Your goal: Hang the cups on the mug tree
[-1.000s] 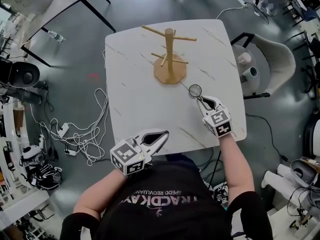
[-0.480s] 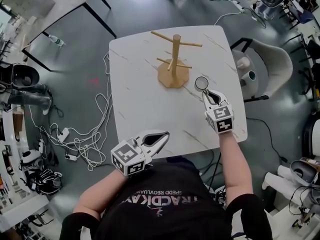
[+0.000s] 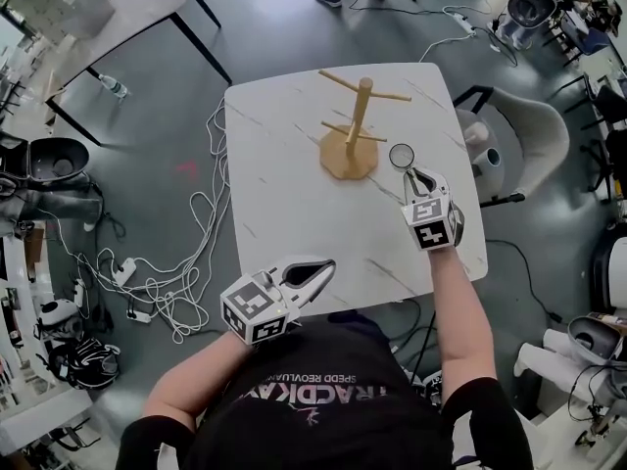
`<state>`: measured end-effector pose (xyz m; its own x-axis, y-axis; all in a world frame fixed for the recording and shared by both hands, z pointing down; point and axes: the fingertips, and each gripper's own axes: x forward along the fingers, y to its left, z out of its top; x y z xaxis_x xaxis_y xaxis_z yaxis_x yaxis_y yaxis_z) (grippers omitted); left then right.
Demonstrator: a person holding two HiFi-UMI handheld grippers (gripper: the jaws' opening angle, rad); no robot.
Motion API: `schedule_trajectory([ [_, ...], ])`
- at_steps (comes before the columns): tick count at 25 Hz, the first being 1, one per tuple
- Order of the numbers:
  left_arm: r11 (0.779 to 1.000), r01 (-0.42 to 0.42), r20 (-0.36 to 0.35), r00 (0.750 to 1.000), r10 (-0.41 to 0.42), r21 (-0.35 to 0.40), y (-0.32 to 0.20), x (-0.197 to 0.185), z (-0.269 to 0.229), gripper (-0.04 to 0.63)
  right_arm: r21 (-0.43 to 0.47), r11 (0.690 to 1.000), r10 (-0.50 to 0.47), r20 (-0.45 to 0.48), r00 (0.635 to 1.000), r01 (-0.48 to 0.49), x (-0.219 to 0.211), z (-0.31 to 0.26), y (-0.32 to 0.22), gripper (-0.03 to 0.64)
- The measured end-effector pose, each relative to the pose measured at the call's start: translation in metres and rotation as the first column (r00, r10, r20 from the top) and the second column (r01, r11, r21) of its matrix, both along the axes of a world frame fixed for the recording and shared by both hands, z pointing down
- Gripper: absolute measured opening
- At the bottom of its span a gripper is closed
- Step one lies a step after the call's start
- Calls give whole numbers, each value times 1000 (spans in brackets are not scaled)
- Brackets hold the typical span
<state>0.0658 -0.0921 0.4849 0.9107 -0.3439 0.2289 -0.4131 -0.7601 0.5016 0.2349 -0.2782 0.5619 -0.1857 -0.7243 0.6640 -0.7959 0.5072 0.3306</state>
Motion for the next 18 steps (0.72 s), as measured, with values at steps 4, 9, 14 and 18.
schedule_trajectory([
  [4,1000,-18,2,1000,18,14,1,-8,-4,-3,-8,1000,18,-60,998,-19,-1,-2,-5,41],
  [9,997,-63,17,998,62,40,2,-12,-8,-3,-34,998,40,-116,992,-45,0,2,-9,41],
  [14,991,-115,36,993,113,61,5,-10,-8,-3,-45,999,2,-249,969,-14,-3,-1,-17,41],
  [18,988,-134,27,991,133,73,10,-9,-12,-3,-71,997,-50,-382,923,25,-6,-3,-21,41],
])
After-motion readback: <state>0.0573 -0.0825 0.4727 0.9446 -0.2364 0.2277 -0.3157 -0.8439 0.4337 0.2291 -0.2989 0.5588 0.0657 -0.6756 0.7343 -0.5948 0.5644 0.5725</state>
